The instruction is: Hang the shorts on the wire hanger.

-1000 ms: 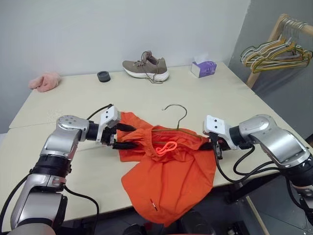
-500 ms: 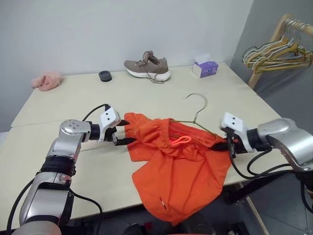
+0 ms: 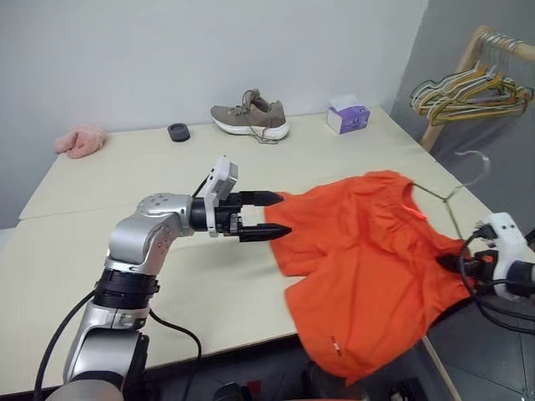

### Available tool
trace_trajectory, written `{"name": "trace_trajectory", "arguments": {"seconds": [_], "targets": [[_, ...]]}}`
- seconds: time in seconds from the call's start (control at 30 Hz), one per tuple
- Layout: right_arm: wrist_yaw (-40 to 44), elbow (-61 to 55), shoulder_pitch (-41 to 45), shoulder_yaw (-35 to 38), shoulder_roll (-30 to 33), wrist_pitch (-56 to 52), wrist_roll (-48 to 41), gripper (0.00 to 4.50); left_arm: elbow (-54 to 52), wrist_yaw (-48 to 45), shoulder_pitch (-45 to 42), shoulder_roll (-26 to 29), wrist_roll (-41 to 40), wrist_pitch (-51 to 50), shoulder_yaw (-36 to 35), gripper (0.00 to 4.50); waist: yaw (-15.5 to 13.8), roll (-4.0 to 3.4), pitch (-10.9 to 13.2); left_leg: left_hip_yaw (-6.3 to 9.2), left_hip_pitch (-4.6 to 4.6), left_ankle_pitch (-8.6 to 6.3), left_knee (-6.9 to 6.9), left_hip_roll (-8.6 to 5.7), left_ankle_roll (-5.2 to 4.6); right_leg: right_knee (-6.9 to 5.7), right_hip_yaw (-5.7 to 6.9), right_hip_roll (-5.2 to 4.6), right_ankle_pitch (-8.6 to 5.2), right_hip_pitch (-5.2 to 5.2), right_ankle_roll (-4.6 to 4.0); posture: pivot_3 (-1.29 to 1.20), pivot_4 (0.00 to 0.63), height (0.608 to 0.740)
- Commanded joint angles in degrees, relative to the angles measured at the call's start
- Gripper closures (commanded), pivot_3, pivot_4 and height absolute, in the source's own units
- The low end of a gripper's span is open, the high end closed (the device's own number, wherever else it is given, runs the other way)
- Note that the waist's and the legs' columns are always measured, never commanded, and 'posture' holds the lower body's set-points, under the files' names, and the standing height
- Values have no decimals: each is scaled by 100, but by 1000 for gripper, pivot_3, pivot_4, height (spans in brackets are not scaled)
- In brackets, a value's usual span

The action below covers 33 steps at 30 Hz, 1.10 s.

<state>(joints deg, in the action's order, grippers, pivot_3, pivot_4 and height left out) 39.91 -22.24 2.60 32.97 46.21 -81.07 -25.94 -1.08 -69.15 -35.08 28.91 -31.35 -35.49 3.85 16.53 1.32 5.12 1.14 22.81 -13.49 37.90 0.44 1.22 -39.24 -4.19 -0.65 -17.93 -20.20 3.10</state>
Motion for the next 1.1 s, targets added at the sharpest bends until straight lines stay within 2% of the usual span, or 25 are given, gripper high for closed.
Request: {"name": "trace_trajectory", "arguments": {"seconds": [0.03, 0.23, 0.37, 0.47, 0.53, 0.8, 0.93, 1.1], "targets": [[-372, -116, -110, 775, 15, -253, 138, 4500, -314, 314, -208, -293, -65, 91, 49, 34, 74, -4, 0, 0, 3, 0, -3, 1, 0, 9, 0, 2, 0, 0, 0, -414, 75, 740], [-1308, 419, 123, 1454, 79, 147, 752, 4500, -528, 539, -205, -625, 103, 389, 284, 34, 218, -6, 16, -21, 9, -11, -7, 2, -14, 29, -9, 4, 0, -2, 2, -428, 86, 740], [-1881, 881, 632, 1649, 223, 528, 1116, 4500, -606, 763, -212, -813, 156, 494, 356, 34, 371, -28, 38, -33, 1, -11, -7, 2, -15, 29, -18, 4, 2, 1, 4, -427, 96, 740], [-2356, 1629, 1378, 1681, 504, 929, 1349, 4500, -703, 786, -188, -847, 192, 551, 455, 34, 452, -60, 74, -38, 1, -12, -11, 1, -16, 32, -22, 4, 1, 0, 5, -420, 101, 740], [-2507, 2139, 1749, 1575, 720, 1224, 1424, 4500, -738, 792, -184, -848, 221, 602, 500, 34, 480, -72, 104, -48, 0, -14, -15, 1, -20, 33, -34, 5, 1, -3, 6, -416, 102, 740], [-2658, 4322, 2987, 837, 1465, 2310, 1551, 4500, -698, 1226, -319, -1206, 239, 821, 379, 34, 564, -41, 137, -135, -36, -14, -73, 3, -23, 58, -134, 11, 9, 3, 21, -402, 110, 740], [-2724, 5969, 3839, 379, 1765, 2944, 1661, 4500, -736, 1389, -269, -1364, 377, 1240, 383, 34, 612, -40, 164, -170, -69, -18, -99, 4, -30, 75, -150, 10, 10, 7, 24, -398, 111, 740], [-2637, 7357, 4543, -181, 1986, 3506, 1766, 4500, -944, 1405, -173, -1538, 35, 1211, 329, 34, 687, -42, 201, -178, -91, -21, -106, 6, -33, 88, -157, 11, 10, 16, 24, -386, 108, 740]]}}
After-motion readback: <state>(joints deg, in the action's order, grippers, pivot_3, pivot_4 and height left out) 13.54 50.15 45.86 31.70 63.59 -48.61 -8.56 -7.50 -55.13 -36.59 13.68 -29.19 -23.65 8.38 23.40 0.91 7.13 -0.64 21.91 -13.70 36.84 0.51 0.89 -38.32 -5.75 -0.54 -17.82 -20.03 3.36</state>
